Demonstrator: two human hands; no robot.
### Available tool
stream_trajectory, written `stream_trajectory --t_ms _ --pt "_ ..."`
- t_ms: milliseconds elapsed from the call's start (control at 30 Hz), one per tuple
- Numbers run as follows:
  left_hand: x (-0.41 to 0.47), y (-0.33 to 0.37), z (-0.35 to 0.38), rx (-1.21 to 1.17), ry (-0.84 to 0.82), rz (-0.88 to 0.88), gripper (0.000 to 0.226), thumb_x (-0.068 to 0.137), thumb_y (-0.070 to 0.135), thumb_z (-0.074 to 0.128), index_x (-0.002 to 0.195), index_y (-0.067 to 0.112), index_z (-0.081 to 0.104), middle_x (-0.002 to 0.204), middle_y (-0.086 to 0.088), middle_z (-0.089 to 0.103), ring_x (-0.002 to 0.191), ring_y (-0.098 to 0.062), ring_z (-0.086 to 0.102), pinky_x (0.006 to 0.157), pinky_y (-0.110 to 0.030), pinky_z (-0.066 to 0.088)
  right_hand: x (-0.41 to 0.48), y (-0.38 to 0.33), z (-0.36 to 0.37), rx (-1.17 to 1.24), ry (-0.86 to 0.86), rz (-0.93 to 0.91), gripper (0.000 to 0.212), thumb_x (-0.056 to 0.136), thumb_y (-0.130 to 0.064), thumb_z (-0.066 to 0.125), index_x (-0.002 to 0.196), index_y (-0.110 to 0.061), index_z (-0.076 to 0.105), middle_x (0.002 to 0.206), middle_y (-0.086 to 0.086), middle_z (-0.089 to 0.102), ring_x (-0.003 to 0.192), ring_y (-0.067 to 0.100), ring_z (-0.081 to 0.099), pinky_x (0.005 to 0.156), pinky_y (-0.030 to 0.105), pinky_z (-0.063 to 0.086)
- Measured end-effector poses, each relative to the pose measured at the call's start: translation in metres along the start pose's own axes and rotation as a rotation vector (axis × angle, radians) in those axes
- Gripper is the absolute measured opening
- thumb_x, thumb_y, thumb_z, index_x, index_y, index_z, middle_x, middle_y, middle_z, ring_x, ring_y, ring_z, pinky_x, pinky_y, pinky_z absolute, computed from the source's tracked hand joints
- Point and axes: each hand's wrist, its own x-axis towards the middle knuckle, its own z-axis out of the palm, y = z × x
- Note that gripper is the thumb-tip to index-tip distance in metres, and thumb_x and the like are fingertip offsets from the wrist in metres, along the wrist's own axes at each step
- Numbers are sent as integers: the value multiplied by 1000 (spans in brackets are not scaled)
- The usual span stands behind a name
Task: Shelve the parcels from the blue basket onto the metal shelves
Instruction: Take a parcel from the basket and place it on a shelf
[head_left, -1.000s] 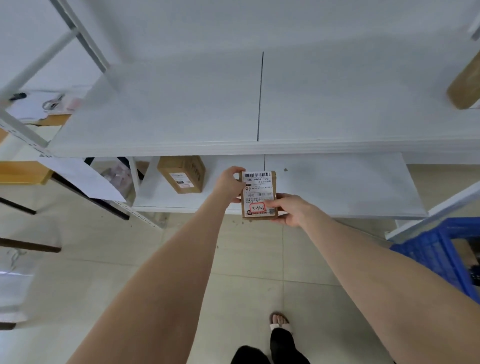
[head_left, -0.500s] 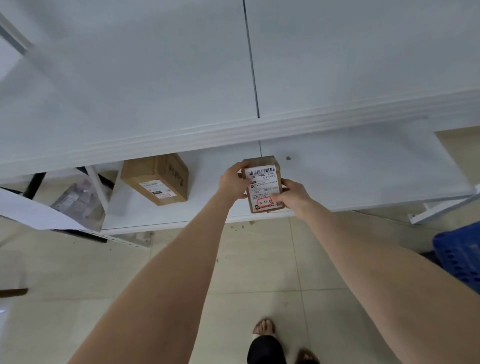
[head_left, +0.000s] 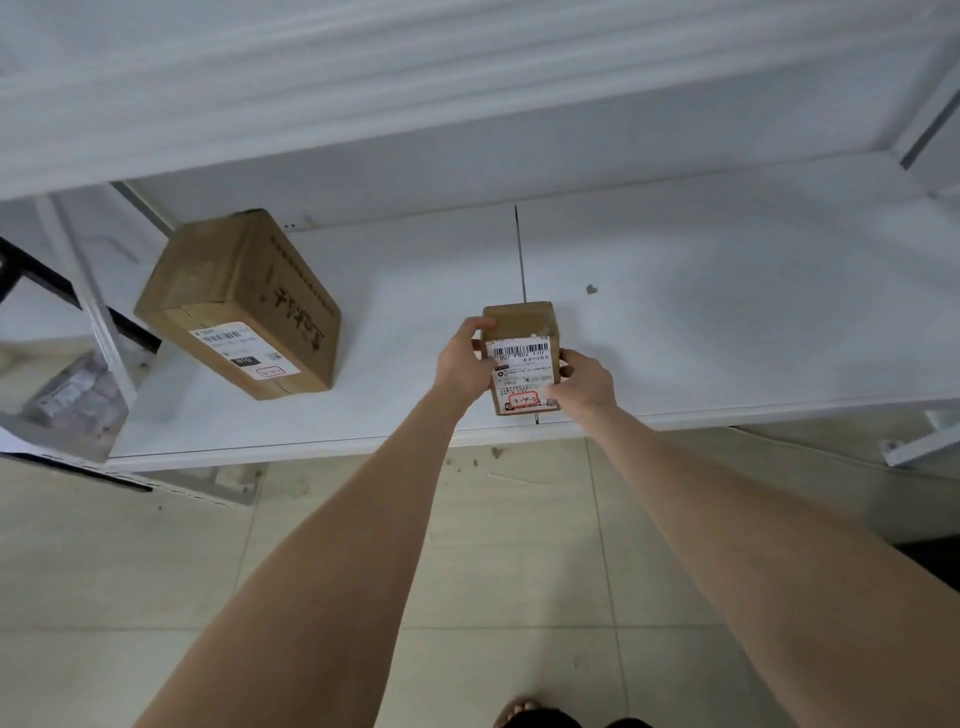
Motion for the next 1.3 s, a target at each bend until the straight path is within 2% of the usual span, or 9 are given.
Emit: stream_trajectory --t_ms 267,400,500,700,800,867,933,1033,1300 --pt "15 -24 4 28 40 50 54 82 -14 44 113 30 46 116 -14 55 101 -33 60 77 -50 57 17 11 20 63 42 -14 44 83 -2 60 125 -16 59 113 7 69 103 24 64 86 36 55" --pt "14 -25 3 125 53 86 54 80 -13 49 118 25 45 118 -12 53 101 -29 59 68 -32 55 20 10 27 67 21 21 48 82 -1 63 127 -13 52 116 11 67 106 28 63 88 38 54" --pt "12 -26 2 195 46 125 54 79 -9 55 119 24 44 119 -12 51 98 -28 60 77 -35 56 20 7 27 15 -6 34 54 83 -5 65 133 -11 46 122 12 63 111 28 60 86 34 50" --pt "-4 -18 -3 449 92 208 61 81 3 58 136 22 39 132 -6 37 94 -28 57 79 -33 52 6 -1 14 -150 77 -56 104 75 -35 80 153 -18 13 158 7 13 140 29 32 103 44 40" --pt "-15 -12 -3 753 137 368 63 83 2 51 141 21 37 143 -2 34 119 -25 48 81 -37 49 -1 -6 7 -458 142 -390 87 83 -37 72 152 -28 20 162 1 5 146 29 18 106 44 42" --pt "-19 -10 0 885 105 417 57 86 2 48 140 18 41 149 2 31 131 -20 37 84 -35 47 -4 -12 4 -575 98 -510 67 91 -23 63 149 -31 29 162 -1 8 144 28 26 97 42 49" --pt "-21 -12 4 971 71 379 52 89 2 48 139 17 42 153 2 26 136 -19 33 88 -34 47 -6 -16 4 -654 34 -471 57 95 -11 52 146 -30 36 162 -3 9 129 29 47 90 38 50" --pt "-20 -14 8 1008 41 318 52 91 0 48 140 16 42 157 1 19 122 -24 52 89 -33 46 -5 -16 6 -700 9 -417 57 96 -5 44 147 -29 37 162 -4 9 103 33 62 86 37 48" --pt "2 -10 10 963 90 330 45 94 5 49 137 19 48 156 0 24 125 -21 51 99 -30 44 12 -18 8 -720 33 -402 57 95 -4 42 147 -28 37 162 -4 9 107 33 61 87 37 49"
